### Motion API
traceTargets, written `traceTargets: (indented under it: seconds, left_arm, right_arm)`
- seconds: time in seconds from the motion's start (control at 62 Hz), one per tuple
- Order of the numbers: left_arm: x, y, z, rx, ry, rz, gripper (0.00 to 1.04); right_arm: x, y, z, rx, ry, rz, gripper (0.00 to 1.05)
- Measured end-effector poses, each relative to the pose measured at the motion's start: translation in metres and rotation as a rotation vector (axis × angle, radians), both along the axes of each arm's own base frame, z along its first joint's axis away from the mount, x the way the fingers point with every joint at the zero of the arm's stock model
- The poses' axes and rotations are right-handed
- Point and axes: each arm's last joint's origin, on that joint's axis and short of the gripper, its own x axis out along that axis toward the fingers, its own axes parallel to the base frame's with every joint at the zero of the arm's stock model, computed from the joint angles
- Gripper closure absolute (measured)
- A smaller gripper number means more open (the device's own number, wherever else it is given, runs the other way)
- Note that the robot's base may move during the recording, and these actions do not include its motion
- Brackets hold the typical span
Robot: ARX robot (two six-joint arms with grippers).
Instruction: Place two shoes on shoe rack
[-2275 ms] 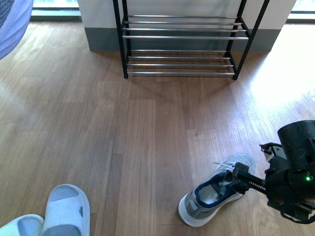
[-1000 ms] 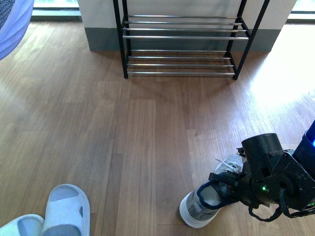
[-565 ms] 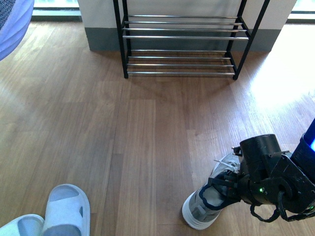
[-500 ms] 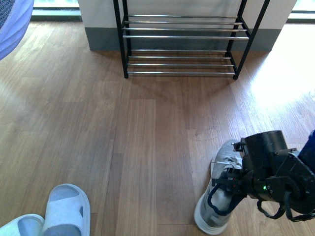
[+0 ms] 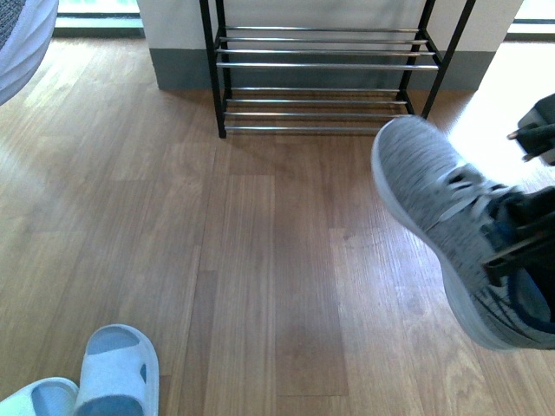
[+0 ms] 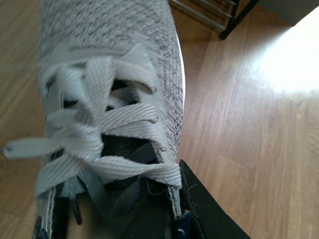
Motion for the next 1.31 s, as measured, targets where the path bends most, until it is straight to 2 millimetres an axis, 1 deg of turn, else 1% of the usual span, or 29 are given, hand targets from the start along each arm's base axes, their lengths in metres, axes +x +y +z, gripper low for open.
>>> traceTargets:
  seconds: [0.081, 0.129, 0.161, 0.194, 0.274, 0.323, 0.387, 1.033, 1.307]
  left_arm:
    - [0.000, 0.000, 0.000, -0.001, 0.001, -0.002, 1.03]
    - [0.000, 0.000, 0.000, -0.001, 0.001, -0.002, 1.03]
    - [0.000, 0.000, 0.000, -0.001, 0.000, -0.002, 1.03]
    - [0.000, 0.000, 0.000, 0.000, 0.000, 0.000, 1.03]
    - [0.000, 0.000, 0.000, -0.001, 0.000, -0.002, 1.03]
    - [0.000, 0.000, 0.000, -0.001, 0.000, -0.001, 1.03]
    - [0.000, 0.000, 0.000, -0.001, 0.000, -0.002, 1.03]
    - [0.000, -0.001, 0.000, -0.005, 0.002, -0.016, 1.03]
    - [-0.001, 0.000, 0.000, -0.001, 0.001, -0.007, 1.03]
  right_arm:
    - [-0.021, -0.012, 0.030, 0.028, -0.064, -0.003, 1.04]
    - [-0.031, -0.016, 0.044, 0.041, -0.102, -0.001, 1.04]
    - [-0.047, -0.021, 0.059, 0.056, -0.145, 0.001, 1.04]
    - [-0.060, -0.024, 0.069, 0.066, -0.175, 0.006, 1.04]
    - [-0.101, -0.025, 0.088, 0.066, -0.290, 0.040, 1.04]
    - [-0.112, -0.025, 0.097, 0.061, -0.377, 0.052, 1.04]
    - [-0.115, -0.024, 0.101, 0.068, -0.405, 0.075, 1.04]
    - [-0.115, -0.026, 0.098, 0.056, -0.395, 0.045, 1.04]
    - [-0.115, -0.025, 0.098, 0.063, -0.394, 0.065, 1.04]
